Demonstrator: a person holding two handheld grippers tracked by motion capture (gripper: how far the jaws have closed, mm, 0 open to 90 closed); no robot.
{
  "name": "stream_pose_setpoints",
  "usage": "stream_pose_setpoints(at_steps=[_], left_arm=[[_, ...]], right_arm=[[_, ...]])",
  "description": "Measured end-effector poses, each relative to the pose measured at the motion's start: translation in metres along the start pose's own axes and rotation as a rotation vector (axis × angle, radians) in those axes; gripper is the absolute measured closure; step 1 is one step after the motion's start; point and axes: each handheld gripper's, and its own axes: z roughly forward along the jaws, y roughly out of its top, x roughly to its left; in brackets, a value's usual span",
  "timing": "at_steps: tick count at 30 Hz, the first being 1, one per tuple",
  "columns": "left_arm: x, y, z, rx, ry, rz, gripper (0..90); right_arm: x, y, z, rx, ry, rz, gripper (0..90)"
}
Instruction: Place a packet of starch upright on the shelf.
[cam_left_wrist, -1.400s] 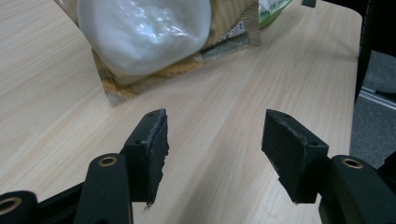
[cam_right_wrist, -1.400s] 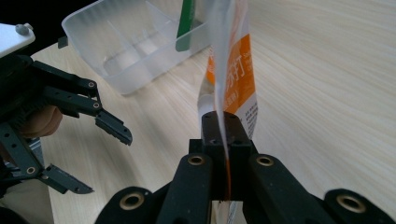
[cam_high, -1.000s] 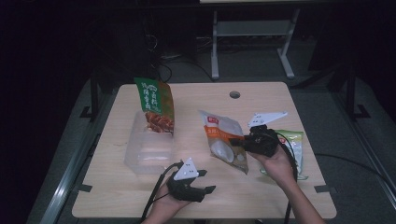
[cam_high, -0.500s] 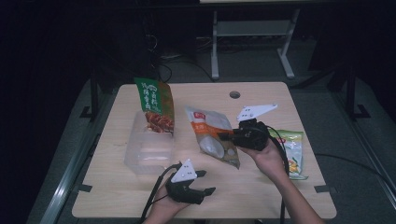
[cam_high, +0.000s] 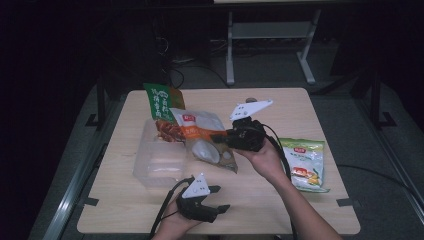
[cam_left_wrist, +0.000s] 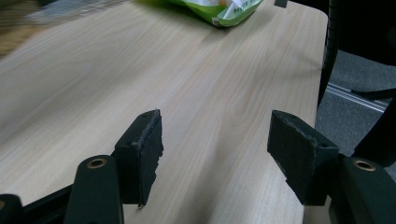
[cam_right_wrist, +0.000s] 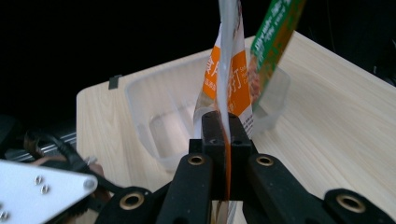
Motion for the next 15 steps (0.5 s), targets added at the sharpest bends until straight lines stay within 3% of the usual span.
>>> stream_pose_setpoints(at_steps=[15], left_arm=[[0.003,-0.007,-0.018,-0.018,0.009,-0.021,34.4]], right_arm=[[0.0,0.038,0.043,-0.012,0.048,-0.016,90.0]])
